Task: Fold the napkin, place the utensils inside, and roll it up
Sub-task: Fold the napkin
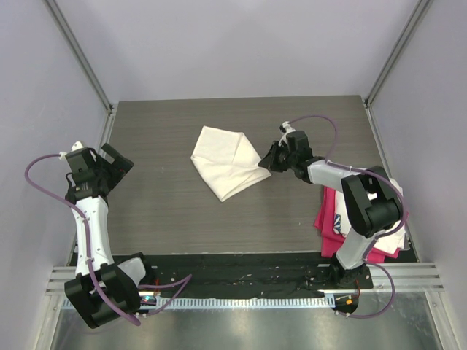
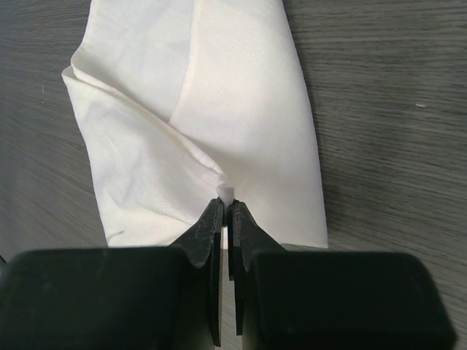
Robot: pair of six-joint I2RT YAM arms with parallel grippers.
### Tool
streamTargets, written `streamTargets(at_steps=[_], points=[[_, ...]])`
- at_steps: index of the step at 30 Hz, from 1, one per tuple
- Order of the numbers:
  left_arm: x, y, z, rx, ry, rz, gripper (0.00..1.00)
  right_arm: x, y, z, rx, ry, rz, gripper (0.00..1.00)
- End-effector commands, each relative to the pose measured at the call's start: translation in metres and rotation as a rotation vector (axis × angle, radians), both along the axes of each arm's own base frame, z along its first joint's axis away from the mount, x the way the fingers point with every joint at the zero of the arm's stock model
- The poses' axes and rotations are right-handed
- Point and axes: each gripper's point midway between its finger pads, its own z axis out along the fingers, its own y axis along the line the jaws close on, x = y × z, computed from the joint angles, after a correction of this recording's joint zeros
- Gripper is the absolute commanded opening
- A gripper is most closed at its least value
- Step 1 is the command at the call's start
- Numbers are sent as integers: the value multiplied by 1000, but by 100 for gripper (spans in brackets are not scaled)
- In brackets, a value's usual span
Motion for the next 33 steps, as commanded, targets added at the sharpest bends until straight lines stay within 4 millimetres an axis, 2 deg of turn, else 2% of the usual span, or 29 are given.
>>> streamTargets(at_steps=[1, 9, 13, 16, 18, 19, 21, 22, 26, 29, 33], points=[[4, 2, 7, 7, -39, -4, 100, 7, -10, -4, -52, -22, -29, 1], [5, 2, 8, 9, -40, -5, 100, 8, -20, -21, -110, 13, -53, 1], [5, 2, 7, 8, -40, -6, 100, 9, -23, -24, -125, 21, -60, 1], [5, 2, 7, 7, -39, -6, 100, 8, -23, -19, -127, 13, -57, 3], [4, 2, 7, 8, -37, -6, 100, 8, -23, -13, -125, 7, -51, 13], [4, 2, 7, 6, -38, -5, 100, 8, -21, -4, -115, -11, -41, 27], [4, 2, 6, 5, -36, -5, 100, 8, -20, 5, -114, -32, -30, 42], [4, 2, 6, 6, -36, -4, 100, 7, -19, 16, -102, -54, -20, 52], [5, 2, 5, 4, -35, -6, 100, 6, -17, 32, -121, -115, 43, 64], [5, 1, 6, 1, -38, -9, 100, 5, -16, 30, -165, -137, 113, 69], [5, 0, 5, 0, -34, -9, 100, 5, -12, 25, -205, -170, 201, 72]])
